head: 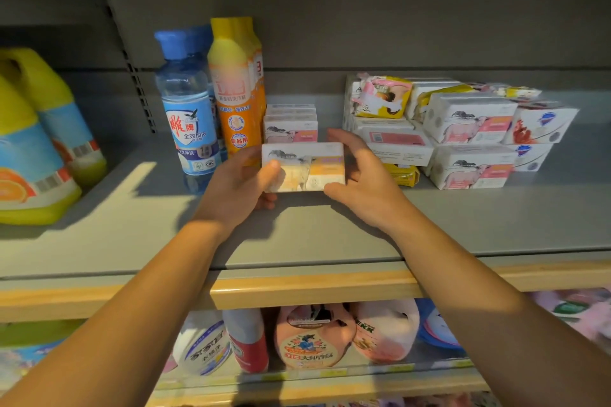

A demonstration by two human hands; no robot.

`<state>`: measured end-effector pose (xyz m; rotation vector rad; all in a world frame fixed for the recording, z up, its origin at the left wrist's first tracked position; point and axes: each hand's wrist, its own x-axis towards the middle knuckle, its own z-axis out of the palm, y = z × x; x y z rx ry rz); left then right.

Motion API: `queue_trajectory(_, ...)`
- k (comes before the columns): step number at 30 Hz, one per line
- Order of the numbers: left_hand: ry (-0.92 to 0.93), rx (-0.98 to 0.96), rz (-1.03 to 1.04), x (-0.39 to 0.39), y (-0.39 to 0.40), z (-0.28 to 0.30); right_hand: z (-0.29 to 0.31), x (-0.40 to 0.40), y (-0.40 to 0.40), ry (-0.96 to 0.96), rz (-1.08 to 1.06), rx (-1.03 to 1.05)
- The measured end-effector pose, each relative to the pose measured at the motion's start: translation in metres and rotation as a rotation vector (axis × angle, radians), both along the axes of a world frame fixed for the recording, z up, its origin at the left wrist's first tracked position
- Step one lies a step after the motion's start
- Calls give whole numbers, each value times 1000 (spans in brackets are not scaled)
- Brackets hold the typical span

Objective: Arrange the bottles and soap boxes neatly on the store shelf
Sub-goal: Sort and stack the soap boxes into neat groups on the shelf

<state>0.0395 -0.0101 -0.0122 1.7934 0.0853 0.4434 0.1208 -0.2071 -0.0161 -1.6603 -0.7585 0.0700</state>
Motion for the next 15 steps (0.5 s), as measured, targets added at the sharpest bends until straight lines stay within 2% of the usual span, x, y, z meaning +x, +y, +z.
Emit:
queue_trajectory(3, -22, 130, 42, 3, 1, -2, -2, -1, 5, -151, -70, -104)
queue_trajectory(6, -117, 340, 93, 1, 2, 1, -3, 0, 5, -210, -111, -135)
queue_trajectory(12, -312, 433, 195, -5, -8, 0, -1, 0, 4, -391, -304, -258)
queue_trajectory(15, -397, 551, 236, -7, -12, 0, 0, 0, 3, -421, -352, -272)
